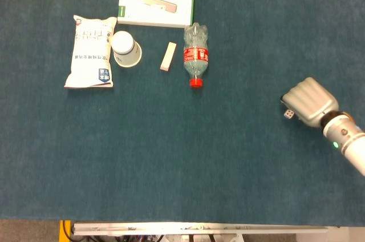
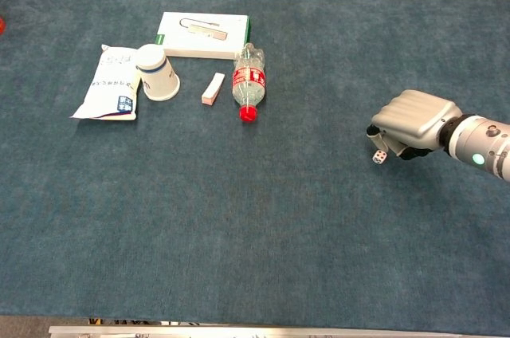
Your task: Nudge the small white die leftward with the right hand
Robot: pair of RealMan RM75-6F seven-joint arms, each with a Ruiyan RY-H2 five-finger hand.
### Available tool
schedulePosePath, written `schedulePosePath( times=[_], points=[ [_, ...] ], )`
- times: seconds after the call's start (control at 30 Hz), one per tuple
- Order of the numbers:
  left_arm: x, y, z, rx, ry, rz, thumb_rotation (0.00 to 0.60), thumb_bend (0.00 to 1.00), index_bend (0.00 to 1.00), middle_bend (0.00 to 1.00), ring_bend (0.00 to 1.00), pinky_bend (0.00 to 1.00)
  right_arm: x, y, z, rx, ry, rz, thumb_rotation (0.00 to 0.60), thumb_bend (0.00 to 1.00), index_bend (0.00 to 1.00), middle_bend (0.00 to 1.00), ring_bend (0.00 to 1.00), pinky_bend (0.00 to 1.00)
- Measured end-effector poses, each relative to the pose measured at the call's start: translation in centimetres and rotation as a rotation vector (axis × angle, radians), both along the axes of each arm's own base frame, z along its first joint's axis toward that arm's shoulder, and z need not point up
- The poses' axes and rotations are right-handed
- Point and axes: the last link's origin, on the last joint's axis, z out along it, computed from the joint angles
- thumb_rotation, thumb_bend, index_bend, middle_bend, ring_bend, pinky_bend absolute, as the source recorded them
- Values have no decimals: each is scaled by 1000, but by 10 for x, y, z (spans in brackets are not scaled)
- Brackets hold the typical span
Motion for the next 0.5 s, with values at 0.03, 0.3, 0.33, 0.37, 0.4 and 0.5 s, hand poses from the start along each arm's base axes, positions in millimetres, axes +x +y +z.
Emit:
schedulePosePath(
  times=[0.03,0.3,0.33,0.37,0.4,0.5],
  points=[
    [0,0,0,1,0,0,600,230,279,265,196,337,0,0,0,0,0,0,600,994,505,1000,1000,979],
    [0,-1,3,11,0,6,600,230,279,269,196,337,5,5,0,7,-12,4,600,994,505,1000,1000,979],
    [-1,-1,3,13,1,6,600,230,279,270,195,337,5,6,1,8,-14,4,600,994,505,1000,1000,979],
    [-1,-1,4,14,1,7,600,230,279,270,195,337,6,7,1,9,-16,4,600,994,505,1000,1000,979],
    [-1,-1,4,16,0,8,600,230,279,271,195,337,6,7,2,10,-17,5,600,994,505,1000,1000,979],
    [-2,-2,5,21,2,12,600,230,279,273,195,337,6,9,2,15,-19,8,600,994,505,1000,1000,978]
  ],
)
